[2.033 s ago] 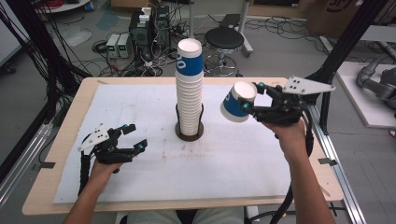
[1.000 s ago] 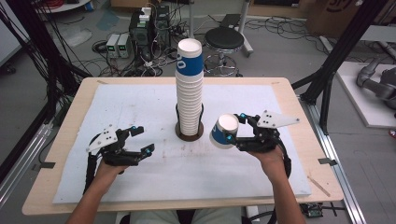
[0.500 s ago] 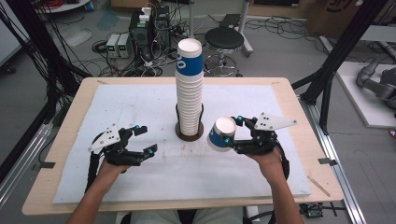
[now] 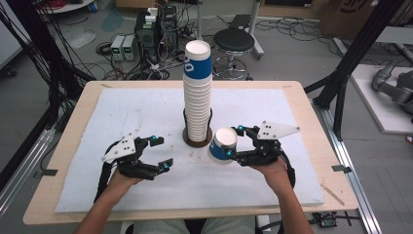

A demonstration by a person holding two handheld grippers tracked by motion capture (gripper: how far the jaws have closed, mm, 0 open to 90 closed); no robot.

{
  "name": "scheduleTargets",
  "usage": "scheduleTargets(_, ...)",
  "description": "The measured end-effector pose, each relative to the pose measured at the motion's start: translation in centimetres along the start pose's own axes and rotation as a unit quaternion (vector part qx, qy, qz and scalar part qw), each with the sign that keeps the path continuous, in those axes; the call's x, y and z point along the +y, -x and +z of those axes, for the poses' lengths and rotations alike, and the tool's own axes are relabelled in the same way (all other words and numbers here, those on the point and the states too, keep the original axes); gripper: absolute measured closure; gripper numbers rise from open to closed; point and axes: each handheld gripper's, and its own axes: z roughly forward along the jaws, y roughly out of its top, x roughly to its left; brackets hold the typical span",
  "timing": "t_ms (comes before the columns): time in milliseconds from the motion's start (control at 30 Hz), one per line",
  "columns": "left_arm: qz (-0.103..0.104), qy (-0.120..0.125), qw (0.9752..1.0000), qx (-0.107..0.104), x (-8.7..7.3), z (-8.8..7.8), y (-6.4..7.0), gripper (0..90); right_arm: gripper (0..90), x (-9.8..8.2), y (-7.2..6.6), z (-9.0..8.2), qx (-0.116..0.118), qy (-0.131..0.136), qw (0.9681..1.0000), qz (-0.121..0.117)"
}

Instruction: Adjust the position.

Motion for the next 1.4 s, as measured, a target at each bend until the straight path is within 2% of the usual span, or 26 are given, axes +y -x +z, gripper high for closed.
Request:
scheduleTargets(100, 0.001, 0.0, 0.9999, -0.012, 0.0, 0.4, 0.3, 17.2, 31.9, -0.1, -0.2, 0.5, 0.016, 0.003, 0.9999, 0.002)
scheduleTargets(400, 0.01, -0.009, 0.999, -0.043, -0.2, 1.6, 1.2, 17.2, 32.0, 0.0, -0.8, 1.7, 0.042, 0.004, 0.9991, -0.002)
scheduleTargets(667, 0.016, -0.012, 0.9979, -0.061, -0.2, 2.6, 1.6, 17.2, 32.0, 0.0, -1.3, 2.3, 0.056, 0.006, 0.9984, -0.005)
scheduleTargets(1133, 0.014, -0.014, 0.9959, -0.089, 0.0, 5.7, 2.0, 17.2, 32.0, 0.1, -1.9, 3.2, 0.072, 0.002, 0.9973, -0.007)
scheduleTargets(1400, 0.009, -0.014, 0.9943, -0.105, 0.0, 6.9, 2.2, 17.2, 32.1, 0.1, -1.9, 3.4, 0.083, 0.012, 0.9965, 0.0)
